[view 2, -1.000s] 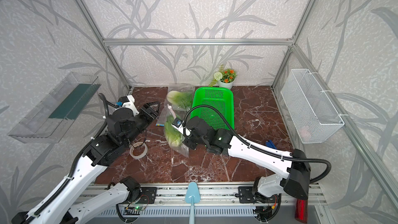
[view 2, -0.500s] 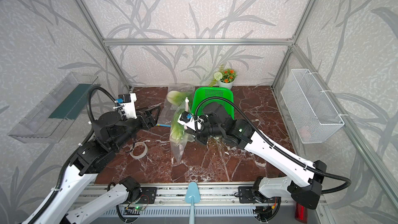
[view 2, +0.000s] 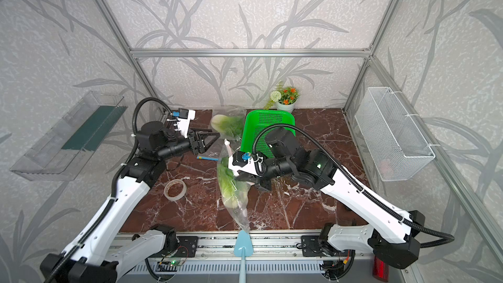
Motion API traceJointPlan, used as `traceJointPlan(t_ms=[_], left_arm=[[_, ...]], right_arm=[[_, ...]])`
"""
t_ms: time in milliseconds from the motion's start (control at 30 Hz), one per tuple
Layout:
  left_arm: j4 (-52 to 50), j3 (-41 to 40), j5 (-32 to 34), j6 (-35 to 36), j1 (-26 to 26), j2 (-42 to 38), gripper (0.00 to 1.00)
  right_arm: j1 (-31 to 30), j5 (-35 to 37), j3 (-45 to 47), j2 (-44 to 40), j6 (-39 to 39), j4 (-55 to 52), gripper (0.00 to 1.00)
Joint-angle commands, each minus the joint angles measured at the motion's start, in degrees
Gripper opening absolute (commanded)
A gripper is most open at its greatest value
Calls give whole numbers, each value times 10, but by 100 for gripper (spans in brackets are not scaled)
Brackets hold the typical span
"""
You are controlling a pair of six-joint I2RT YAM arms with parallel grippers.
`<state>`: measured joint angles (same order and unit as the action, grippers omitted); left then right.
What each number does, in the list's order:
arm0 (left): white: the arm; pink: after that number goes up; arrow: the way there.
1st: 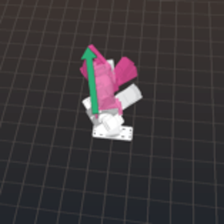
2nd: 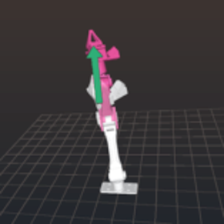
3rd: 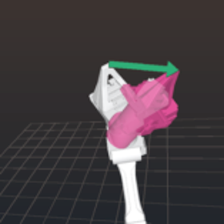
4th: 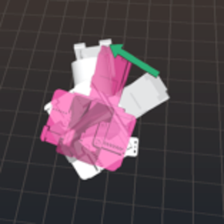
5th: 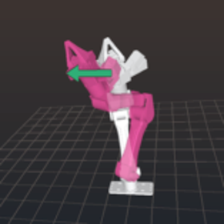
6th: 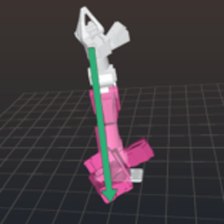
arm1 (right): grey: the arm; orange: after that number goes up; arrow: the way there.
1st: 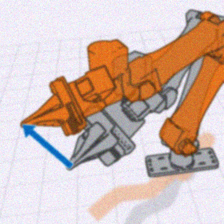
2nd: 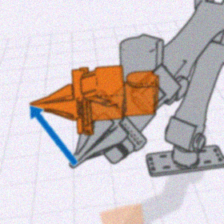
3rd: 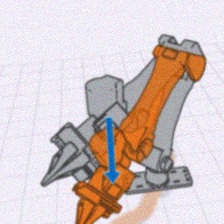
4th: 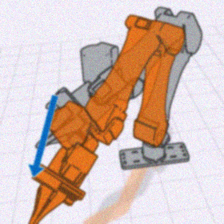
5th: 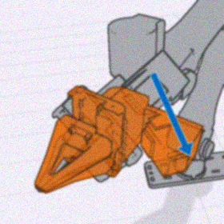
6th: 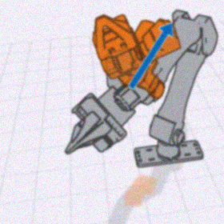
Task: Open the zip-top bag and take out the chinese cabbages
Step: Adjust the zipper food storage bag at the center of the board.
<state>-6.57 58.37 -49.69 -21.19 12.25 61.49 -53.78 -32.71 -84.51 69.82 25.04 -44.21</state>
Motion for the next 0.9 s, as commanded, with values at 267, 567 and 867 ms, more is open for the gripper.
traceJointPlan(t_ms=[267,567,867], left_arm=[[74,8,-247,-8,13,22,74],[-5,-17,-169,34,42,-10,74],[151,-67,-163,-80,42,20,73]], right_arm=[[3,-39,-29,-1,17,-9,0],[3,-46,-30,1,16,3,0],[3,-48,-26,-5,12,5,0]])
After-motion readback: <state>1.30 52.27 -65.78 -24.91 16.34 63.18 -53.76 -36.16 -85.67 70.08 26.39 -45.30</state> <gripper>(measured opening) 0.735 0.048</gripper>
